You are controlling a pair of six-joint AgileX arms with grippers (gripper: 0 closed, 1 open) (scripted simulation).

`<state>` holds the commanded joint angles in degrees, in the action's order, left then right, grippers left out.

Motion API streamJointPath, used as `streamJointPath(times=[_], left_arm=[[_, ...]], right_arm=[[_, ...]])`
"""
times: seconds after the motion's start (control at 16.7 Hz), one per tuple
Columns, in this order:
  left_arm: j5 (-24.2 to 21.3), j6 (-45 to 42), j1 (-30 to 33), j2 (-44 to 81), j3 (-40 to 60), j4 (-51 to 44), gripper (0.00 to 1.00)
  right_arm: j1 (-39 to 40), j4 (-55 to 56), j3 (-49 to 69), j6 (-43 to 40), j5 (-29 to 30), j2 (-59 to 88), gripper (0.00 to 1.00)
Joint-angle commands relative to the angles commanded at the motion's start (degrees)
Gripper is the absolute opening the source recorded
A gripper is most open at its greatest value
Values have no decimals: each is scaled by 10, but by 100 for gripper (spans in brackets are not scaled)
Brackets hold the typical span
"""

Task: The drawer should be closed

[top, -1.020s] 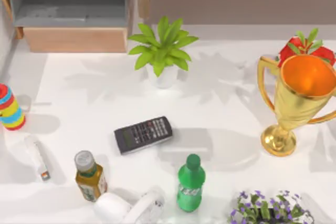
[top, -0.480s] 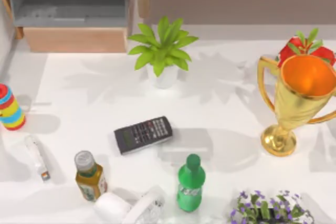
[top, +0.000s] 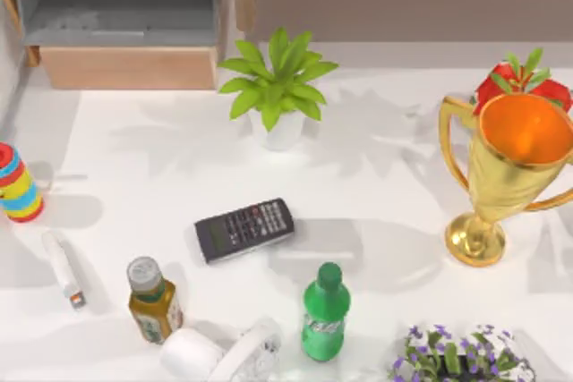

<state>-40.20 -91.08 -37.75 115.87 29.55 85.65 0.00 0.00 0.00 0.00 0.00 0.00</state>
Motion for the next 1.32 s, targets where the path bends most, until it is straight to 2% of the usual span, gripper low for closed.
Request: streamJointPath(times=[0.78,1.32], left_arm=[[0,0,0,0,0,0,2],[0,2,-1,6,-1,-5,0]], right_arm=[[0,0,0,0,0,0,100],[0,0,0,0,0,0,100]])
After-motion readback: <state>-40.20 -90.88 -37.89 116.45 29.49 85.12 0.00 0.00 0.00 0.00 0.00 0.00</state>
